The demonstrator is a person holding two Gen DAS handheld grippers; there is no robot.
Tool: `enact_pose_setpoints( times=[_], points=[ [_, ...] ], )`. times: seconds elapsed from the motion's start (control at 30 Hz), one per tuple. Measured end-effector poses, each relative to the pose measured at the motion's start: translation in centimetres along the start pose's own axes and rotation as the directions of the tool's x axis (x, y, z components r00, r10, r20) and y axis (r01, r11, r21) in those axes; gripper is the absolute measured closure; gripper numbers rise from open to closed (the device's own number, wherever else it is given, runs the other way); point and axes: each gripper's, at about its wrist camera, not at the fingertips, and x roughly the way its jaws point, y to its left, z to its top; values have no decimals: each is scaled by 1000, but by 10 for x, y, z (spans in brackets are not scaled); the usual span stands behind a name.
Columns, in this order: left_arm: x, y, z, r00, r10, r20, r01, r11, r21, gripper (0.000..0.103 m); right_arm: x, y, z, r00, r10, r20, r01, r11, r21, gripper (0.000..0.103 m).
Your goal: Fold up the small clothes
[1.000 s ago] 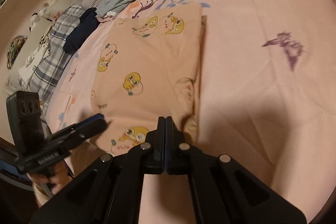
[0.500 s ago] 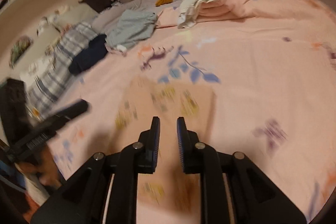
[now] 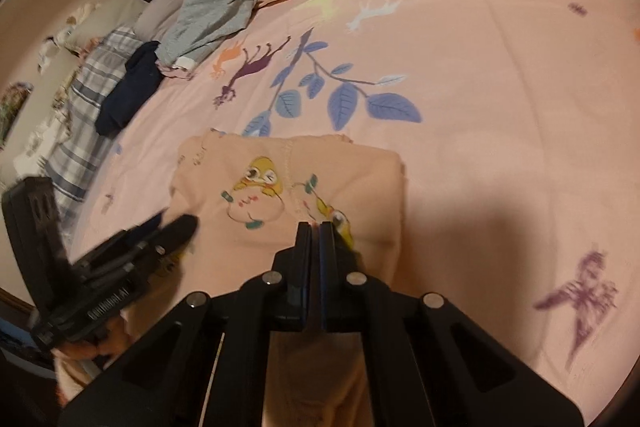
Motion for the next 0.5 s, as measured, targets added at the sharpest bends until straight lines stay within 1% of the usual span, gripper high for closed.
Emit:
enact_pose_setpoints(
  times=[0.03, 0.1, 0.13, 0.2, 0.23, 0.27, 0.3, 0.4, 0.47, 0.5],
  points=[
    [-1, -1, -1, 1000, 8, 2, -8, 1000, 3, 57, -3, 1, -3, 1000, -28, 1, 28, 999, -19, 101],
    [-2, -4, -3, 1000, 19, 0, -19, 1000, 6, 57, -8, -3, -8, 999, -52, -4, 52, 998, -30, 101],
    [-6, -3, -6, 1000, 18, 5, -18, 1000, -11, 57, -12, -6, -12, 998, -56, -5, 56, 998, -26, 101],
    [-17, -1, -10, 1000, -7, 13, 8, 999, -47, 57, -22, -8, -17, 998, -58, 9, 58, 998, -10, 97],
    [-24, -1, -12, 1000, -14, 17, 15, 999, -46, 57, -27, -8, -20, 998, -65, 11, 65, 998, -9, 96],
    [-31, -4, -15, 1000, -9, 21, 10, 999, -31, 57, -33, -6, -23, 998, -65, 15, 66, 998, -15, 90],
    [-41, -8, -20, 999, 2, 33, -2, 1000, 1, 57, -40, -2, -27, 998, -63, 24, 63, 998, -24, 87],
    [-65, -25, -38, 998, 4, 65, -10, 995, 96, 57, -58, 16, -44, 999, 26, 46, -22, 996, -90, 87],
    [-72, -30, -49, 997, -32, 66, 24, 994, 108, 57, -61, 23, -60, 998, 59, 30, -55, 991, -121, 86],
    [-71, -33, -55, 997, -61, 41, 56, 992, 109, 57, -59, 25, -67, 998, 51, 23, -47, 989, -139, 87]
  ],
)
